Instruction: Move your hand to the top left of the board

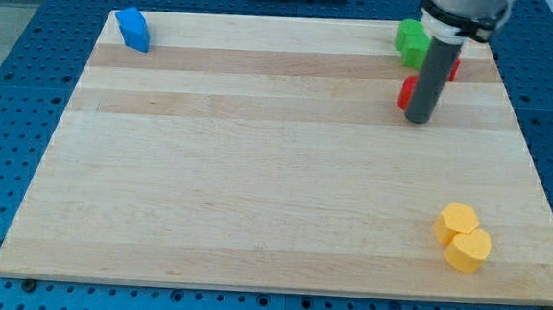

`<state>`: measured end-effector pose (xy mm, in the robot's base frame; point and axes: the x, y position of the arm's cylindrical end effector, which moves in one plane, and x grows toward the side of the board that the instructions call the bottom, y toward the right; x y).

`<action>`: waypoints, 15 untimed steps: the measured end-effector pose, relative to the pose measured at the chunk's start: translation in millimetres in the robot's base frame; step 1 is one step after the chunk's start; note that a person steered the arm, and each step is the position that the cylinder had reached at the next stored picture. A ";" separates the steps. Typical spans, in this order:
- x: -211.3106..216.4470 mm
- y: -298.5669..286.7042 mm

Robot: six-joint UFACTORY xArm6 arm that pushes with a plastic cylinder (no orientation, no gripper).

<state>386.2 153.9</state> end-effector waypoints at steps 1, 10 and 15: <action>-27.9 -5.9; -108.5 -458.1; -188.1 -439.5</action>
<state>198.1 -285.6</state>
